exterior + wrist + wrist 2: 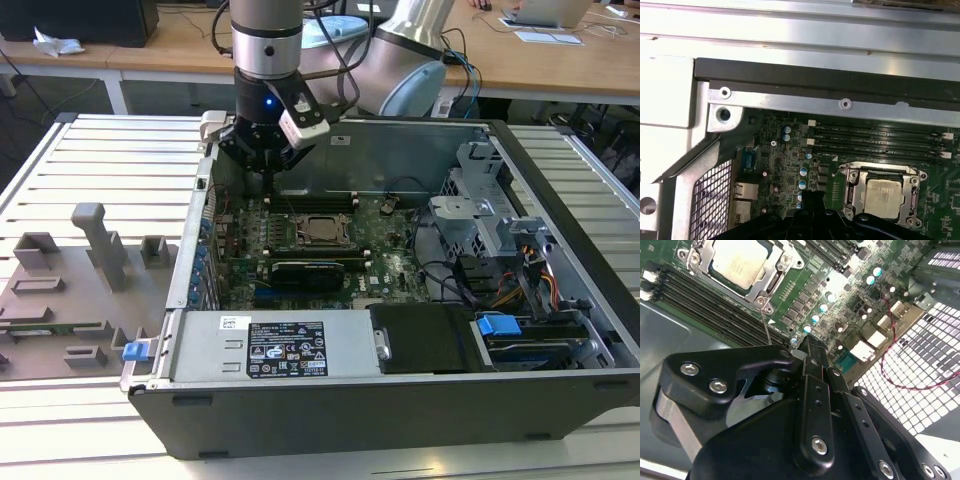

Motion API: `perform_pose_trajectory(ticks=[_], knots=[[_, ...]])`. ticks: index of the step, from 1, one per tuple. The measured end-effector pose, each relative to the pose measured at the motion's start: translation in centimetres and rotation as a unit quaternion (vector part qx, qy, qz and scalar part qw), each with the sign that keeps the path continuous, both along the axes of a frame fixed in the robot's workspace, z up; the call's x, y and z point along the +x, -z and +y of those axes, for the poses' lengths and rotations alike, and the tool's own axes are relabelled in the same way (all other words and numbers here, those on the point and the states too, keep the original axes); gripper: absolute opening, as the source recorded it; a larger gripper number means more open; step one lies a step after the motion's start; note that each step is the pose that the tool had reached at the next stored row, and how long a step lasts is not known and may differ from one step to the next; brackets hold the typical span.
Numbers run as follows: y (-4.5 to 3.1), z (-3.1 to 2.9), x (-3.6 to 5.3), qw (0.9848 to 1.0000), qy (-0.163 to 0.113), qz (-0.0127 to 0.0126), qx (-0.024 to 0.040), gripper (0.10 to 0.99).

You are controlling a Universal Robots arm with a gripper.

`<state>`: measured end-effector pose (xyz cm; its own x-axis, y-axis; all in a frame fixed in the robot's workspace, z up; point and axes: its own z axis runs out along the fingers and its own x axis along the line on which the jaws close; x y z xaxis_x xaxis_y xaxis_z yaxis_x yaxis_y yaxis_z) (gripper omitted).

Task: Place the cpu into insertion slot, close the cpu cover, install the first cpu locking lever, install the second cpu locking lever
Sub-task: 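Install the first cpu locking lever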

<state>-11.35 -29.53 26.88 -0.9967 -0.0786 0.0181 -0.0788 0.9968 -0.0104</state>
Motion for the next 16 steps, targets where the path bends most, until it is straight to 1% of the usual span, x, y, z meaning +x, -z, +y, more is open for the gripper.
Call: perform_pose_trajectory(ticks=[2, 5, 8, 11, 13, 15, 16], knots=[[0.07, 0.33, 0.0, 1.0, 0.0, 0.0, 0.0002, 0.106], [0.3, 1.2, -0.01, 1.0, 0.0, 0.0, 0.0003, 0.106], [0.57, 1.78, 0.05, 1.0, 0.0, 0.0, 0.0003, 0.106], [0.75, 1.8, 0.57, 1.0, 0.0, 0.0, 0.0002, 0.106], [0.8, 1.8, 1.2, 1.0, 0.0, 0.0, 0.0002, 0.106], [0.81, 1.8, 1.49, 1.0, 0.0, 0.0, 0.0003, 0.106], [0.81, 1.8, 1.79, 1.0, 0.0, 0.0, 0.0002, 0.106]])
